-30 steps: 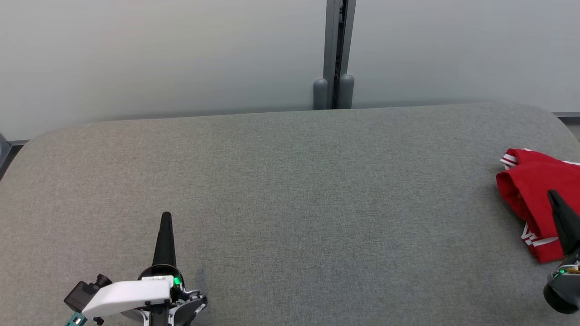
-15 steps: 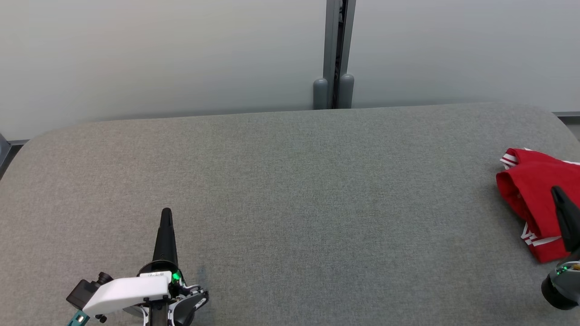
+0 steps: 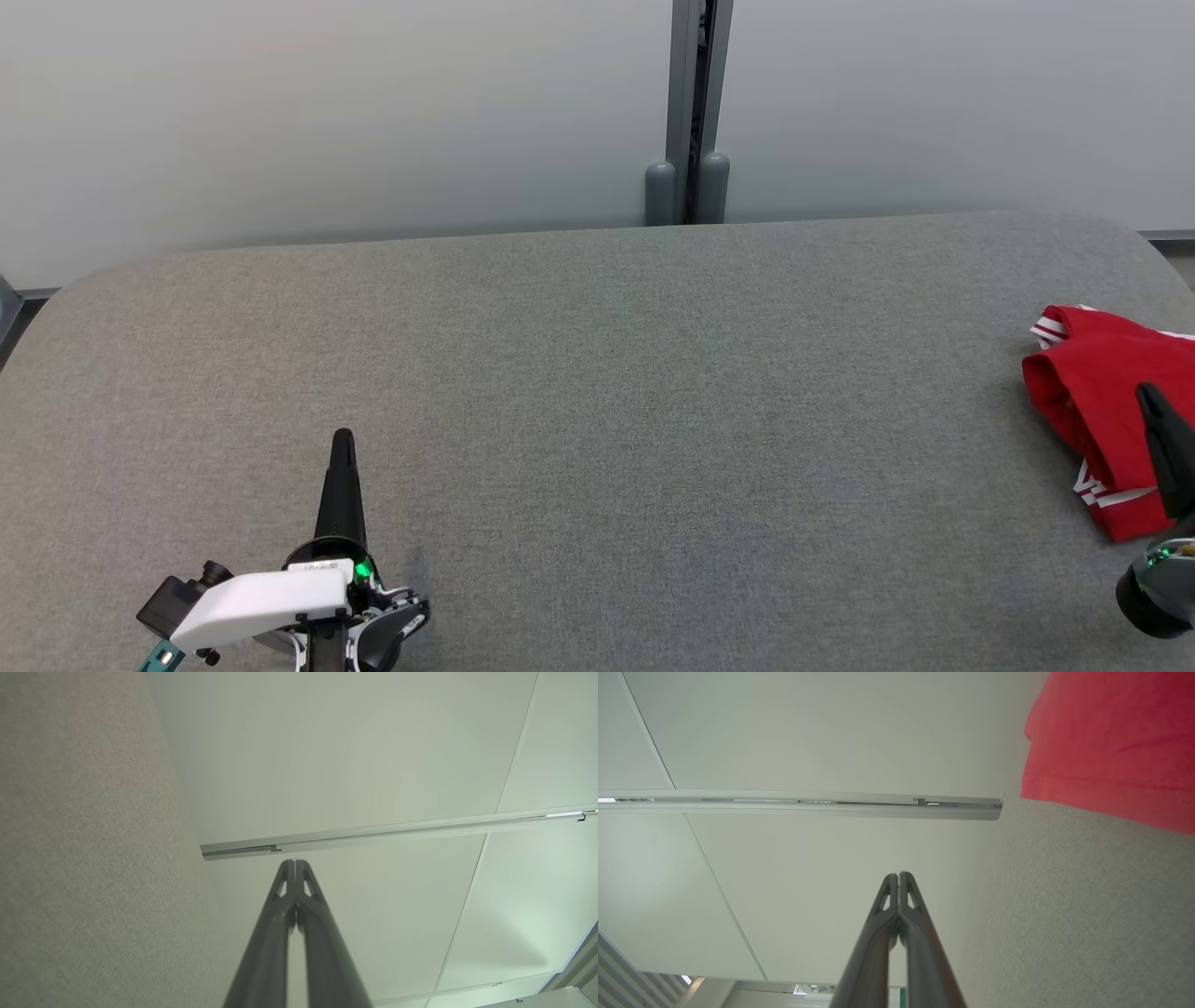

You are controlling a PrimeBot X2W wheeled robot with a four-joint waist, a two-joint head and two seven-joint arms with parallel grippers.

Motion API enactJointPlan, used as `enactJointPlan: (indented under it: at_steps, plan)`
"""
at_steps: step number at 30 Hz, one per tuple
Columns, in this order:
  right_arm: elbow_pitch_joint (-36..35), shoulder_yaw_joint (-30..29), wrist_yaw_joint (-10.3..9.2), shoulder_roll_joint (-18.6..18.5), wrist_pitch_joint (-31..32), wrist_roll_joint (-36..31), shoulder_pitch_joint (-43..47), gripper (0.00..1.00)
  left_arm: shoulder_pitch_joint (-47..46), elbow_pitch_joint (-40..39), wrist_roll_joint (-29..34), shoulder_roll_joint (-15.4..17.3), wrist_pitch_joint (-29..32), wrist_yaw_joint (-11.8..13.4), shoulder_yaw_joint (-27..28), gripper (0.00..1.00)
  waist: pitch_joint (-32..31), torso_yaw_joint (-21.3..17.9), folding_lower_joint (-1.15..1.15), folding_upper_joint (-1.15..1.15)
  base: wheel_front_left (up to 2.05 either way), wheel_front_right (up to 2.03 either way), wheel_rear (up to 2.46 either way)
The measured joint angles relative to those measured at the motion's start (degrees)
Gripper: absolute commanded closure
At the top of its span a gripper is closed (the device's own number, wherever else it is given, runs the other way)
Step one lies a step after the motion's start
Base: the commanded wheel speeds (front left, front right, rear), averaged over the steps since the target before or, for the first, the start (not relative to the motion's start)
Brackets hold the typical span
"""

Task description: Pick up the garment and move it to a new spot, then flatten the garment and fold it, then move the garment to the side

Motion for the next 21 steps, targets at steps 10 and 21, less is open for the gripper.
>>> enactJointPlan:
  at_steps: [10,21]
  plan:
    - [0.01,0.13,0.00,-0.12,-0.07,0.08,0.01,1.00,-0.01,0.01,0.00,0.00,0.00,0.00,0.00,1.00,0.00,0.00,0.00,0.00,0.00,0.00,0.00]
    - [0.01,0.25,0.00,-0.21,-0.09,0.15,0.01,1.00,-0.01,0.01,0.00,0.00,0.00,0.00,0.01,1.00,0.00,0.00,0.00,0.00,0.00,0.00,0.00]
